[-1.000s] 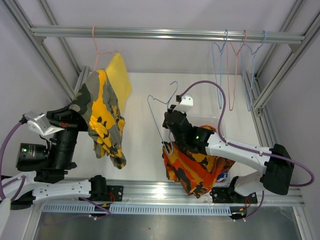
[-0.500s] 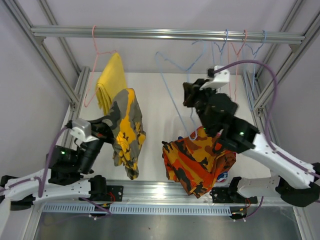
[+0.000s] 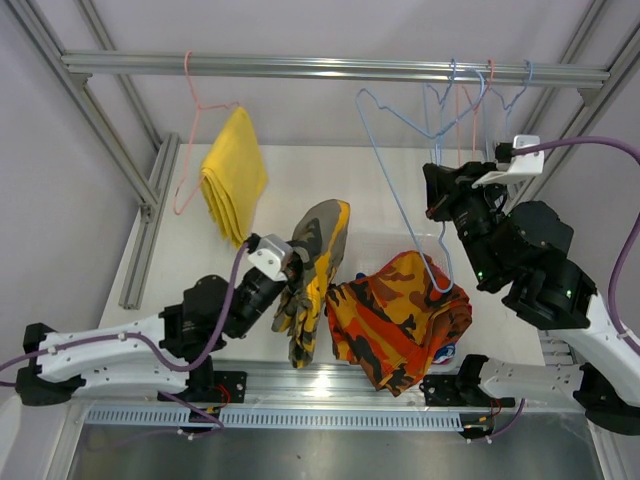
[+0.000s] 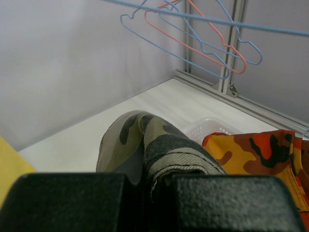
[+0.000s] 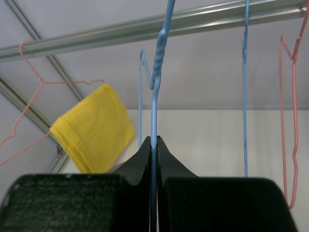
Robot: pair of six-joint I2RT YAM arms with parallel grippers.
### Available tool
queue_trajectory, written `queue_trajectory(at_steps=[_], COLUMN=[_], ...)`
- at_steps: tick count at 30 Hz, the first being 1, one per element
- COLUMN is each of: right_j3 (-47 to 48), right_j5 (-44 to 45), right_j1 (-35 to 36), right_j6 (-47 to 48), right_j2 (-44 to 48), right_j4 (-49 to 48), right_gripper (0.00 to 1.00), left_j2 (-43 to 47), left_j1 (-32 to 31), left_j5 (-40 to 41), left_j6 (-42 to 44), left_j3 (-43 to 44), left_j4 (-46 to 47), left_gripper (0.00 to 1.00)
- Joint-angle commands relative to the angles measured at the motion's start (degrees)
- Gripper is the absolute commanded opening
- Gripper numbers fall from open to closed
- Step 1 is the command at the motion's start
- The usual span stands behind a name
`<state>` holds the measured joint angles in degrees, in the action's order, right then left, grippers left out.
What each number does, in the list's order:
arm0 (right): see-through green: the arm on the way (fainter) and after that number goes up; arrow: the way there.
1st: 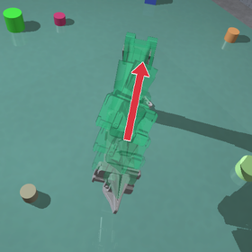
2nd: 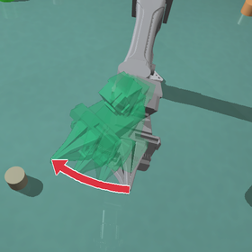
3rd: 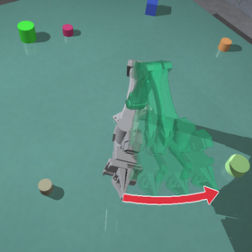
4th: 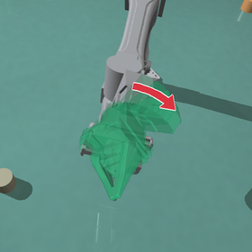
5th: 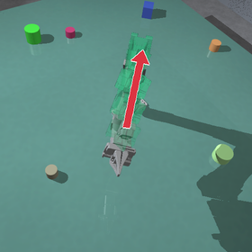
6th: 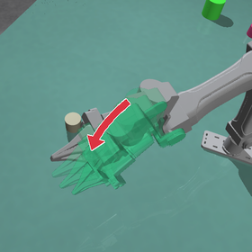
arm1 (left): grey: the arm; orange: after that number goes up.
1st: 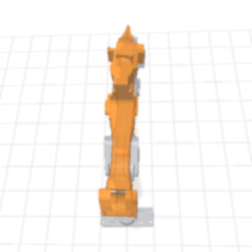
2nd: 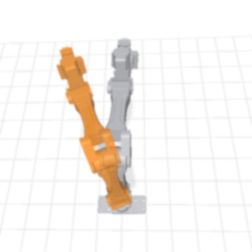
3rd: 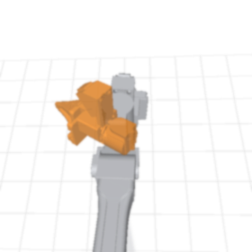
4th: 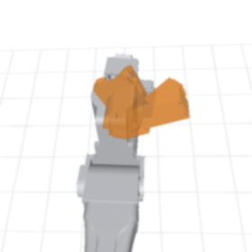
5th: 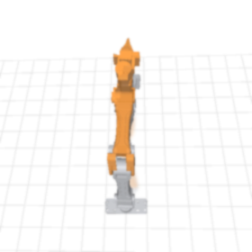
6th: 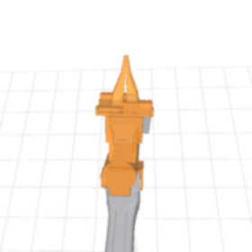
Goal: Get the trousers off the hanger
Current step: Place the trousers in the bin.
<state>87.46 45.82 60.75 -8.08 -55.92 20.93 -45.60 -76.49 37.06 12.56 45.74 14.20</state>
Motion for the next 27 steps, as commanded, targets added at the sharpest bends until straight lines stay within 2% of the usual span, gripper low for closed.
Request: queue_trajectory(at_steps=[1, 10, 16, 21, 26, 27], right_j3=[-1.50, -3.70, -4.23, -5.11, -5.72, -5.90], right_j5=[0.32, 1.38, 0.76, 0.85, 1.02, 1.20], right_j1=[0.07, -0.19, -0.19, -0.19, -0.19, -0.11], right_j6=[0.34, 1.13, 0.17, -0.36, -0.89, -1.15], right_j2=[1.95, 5.38, 6.52, 8.28, 10.39, 11.18], right_j4=[2.19, 2.89, 3.24, 3.94, 5.70, 6.05], right_gripper=[0.00, 0.00, 0.00, 0.00, 0.00, 0.00], left_j2=[-2.90, -7.74, -11.60, -18.18, -27.06, -29.08], left_j1=[-1.03, -4.46, -5.51, -6.39, -6.74, -6.83], left_j5=[-4.10, -1.81, -2.69, -2.08, -2.87, -3.22], left_j6=[-1.31, 6.25, 7.74, 8.19, 5.56, 3.55], left_j3=[7.34, 14.64, 20.70, 22.29, 27.19, 28.00], left_j4=[11.02, 14.72, 11.48, 10.50, 3.93, 0.52], left_gripper=[0.01, 0.01, 0.00, 0.01, 0.01, 0.04])
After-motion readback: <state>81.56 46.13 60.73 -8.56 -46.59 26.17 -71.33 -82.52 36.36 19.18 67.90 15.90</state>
